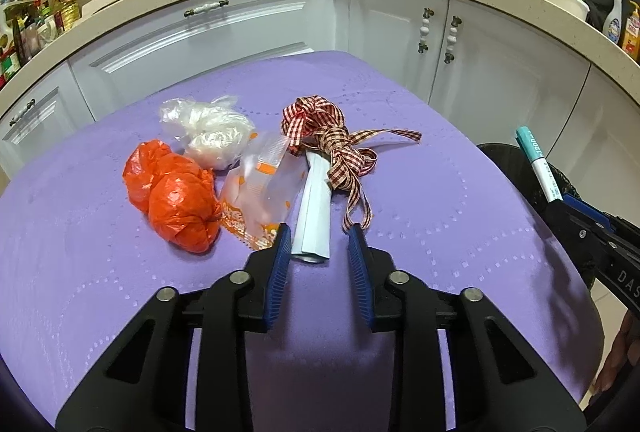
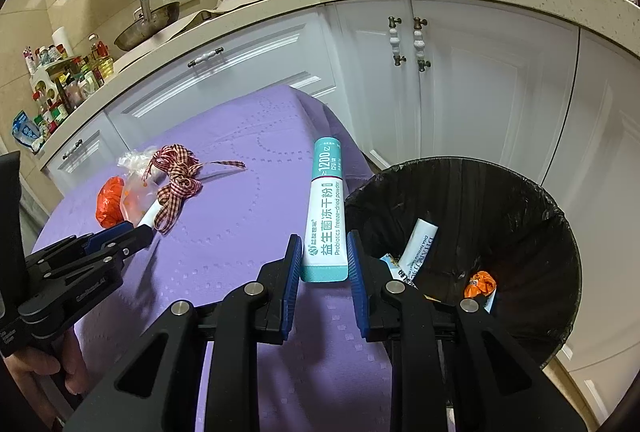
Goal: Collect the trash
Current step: 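Grasp the white tube with the left gripper while the right holds the teal tube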
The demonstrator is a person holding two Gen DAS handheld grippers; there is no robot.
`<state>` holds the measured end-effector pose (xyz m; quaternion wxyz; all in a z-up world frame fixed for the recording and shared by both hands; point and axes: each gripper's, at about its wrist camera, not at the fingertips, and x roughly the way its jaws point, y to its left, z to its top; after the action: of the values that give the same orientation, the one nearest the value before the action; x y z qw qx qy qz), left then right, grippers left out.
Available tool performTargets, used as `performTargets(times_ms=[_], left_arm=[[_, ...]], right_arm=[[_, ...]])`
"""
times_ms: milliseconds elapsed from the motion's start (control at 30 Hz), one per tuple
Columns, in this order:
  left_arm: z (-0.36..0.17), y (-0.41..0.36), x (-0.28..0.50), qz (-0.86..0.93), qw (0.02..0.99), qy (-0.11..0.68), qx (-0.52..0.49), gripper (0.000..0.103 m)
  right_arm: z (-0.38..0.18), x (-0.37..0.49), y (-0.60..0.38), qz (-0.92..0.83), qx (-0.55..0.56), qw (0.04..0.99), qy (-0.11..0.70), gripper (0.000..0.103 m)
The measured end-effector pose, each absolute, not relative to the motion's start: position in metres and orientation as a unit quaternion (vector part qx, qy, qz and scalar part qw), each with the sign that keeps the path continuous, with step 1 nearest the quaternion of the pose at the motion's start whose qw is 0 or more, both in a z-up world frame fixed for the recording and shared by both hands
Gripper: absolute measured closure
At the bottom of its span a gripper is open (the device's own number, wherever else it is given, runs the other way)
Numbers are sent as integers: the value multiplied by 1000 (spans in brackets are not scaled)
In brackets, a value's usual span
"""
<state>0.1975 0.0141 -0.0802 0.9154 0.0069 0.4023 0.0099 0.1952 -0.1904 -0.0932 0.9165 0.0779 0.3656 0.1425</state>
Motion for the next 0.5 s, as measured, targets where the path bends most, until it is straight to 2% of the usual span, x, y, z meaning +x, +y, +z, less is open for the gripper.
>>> performTargets(times_ms=[67, 133, 500], left_arm=[[-82, 16, 200, 6, 913, 408, 1, 87], [-82, 17, 199, 5, 914, 406, -5, 95], [-76, 18, 180, 4, 919, 393, 4, 97]], right_arm=[[-93, 195, -190, 142, 78, 916, 366, 79], [-94, 195, -190, 140, 78, 917, 366, 79], [-96, 193, -192, 140, 73, 917, 367, 79]])
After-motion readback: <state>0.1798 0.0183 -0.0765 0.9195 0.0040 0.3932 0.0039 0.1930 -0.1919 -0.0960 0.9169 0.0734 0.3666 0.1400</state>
